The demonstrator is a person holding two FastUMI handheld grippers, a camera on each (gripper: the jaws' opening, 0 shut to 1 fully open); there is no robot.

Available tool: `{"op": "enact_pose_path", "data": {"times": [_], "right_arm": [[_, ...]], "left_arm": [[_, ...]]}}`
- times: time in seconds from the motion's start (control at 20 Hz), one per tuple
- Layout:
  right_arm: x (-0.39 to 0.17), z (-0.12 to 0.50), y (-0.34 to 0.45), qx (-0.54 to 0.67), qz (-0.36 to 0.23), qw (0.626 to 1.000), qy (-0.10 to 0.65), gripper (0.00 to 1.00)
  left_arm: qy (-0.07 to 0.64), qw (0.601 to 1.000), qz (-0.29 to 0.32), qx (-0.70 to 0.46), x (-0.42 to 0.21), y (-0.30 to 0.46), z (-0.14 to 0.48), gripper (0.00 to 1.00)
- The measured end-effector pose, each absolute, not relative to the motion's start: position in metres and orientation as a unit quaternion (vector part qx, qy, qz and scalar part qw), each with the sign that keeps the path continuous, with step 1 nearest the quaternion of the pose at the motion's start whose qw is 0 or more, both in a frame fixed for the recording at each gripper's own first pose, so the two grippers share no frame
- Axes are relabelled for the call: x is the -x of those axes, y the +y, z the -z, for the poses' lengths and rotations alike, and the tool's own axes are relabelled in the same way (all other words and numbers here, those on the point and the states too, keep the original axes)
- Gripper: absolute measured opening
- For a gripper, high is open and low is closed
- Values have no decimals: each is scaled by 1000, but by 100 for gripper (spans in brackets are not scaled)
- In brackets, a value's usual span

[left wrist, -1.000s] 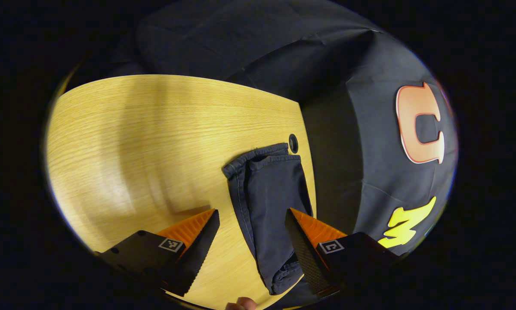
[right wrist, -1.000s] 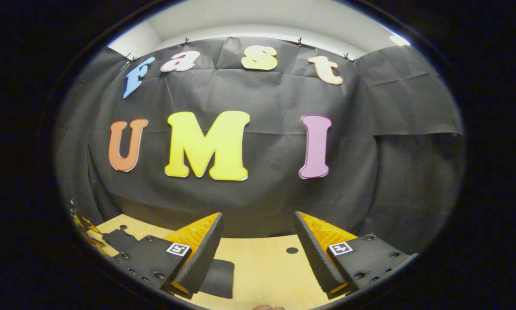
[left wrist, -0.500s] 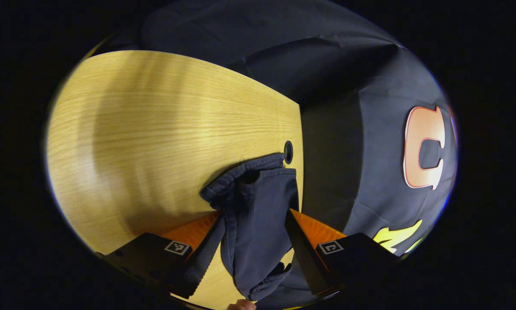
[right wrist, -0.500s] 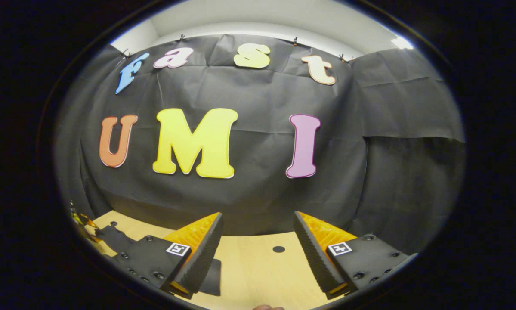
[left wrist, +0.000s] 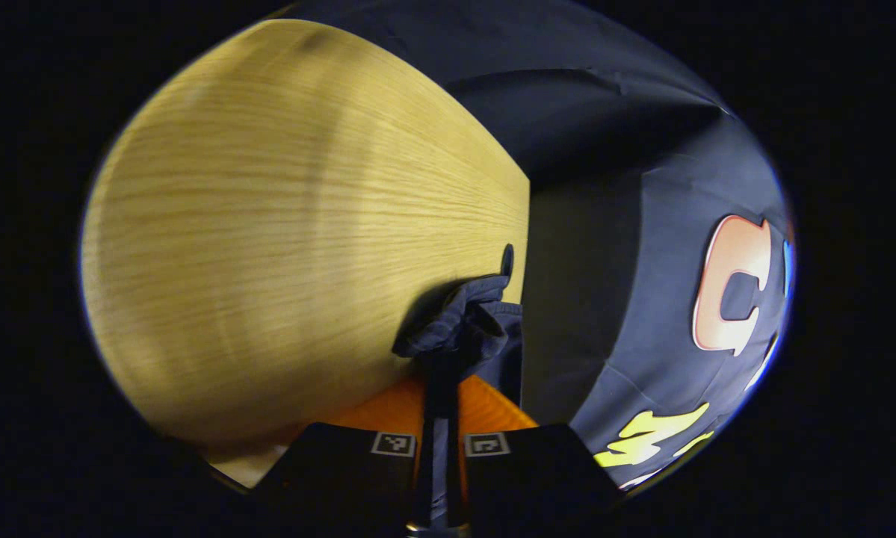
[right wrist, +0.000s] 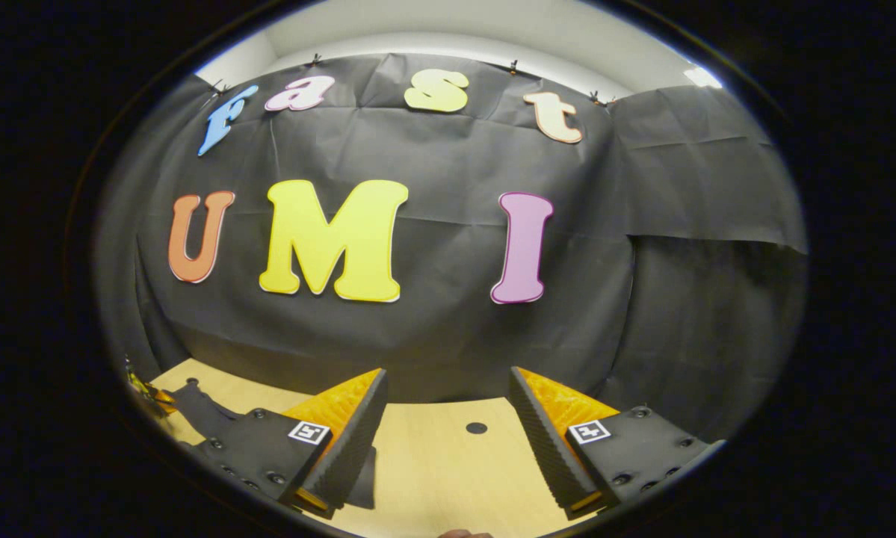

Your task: Grasp the waist and the cuffs of the jeans and fold them to make the two legs overlap; first hold the waist and fold one-third of the jeans toward the cuffs, then hold the cuffs and fold the remaining one-third in the same direction to finish folding.

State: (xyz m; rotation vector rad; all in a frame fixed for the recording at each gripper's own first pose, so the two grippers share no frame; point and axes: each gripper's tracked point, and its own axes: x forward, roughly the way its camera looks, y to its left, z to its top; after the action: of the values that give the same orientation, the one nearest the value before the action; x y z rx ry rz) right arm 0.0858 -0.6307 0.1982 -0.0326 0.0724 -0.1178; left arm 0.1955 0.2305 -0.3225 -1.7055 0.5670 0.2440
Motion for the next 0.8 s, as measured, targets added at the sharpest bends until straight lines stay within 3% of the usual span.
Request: {"op": "enact_pose_path", "data": {"times": [0.2,0.8], "right_arm": [[-82,-200,-636,17,63,997,37,100],[-54,-203,-667,22,70,997,32,100]], "left_arm": [[235,658,-107,707,-193,229,304,3],[194,863,-81,459,-199,184,171,3]]}}
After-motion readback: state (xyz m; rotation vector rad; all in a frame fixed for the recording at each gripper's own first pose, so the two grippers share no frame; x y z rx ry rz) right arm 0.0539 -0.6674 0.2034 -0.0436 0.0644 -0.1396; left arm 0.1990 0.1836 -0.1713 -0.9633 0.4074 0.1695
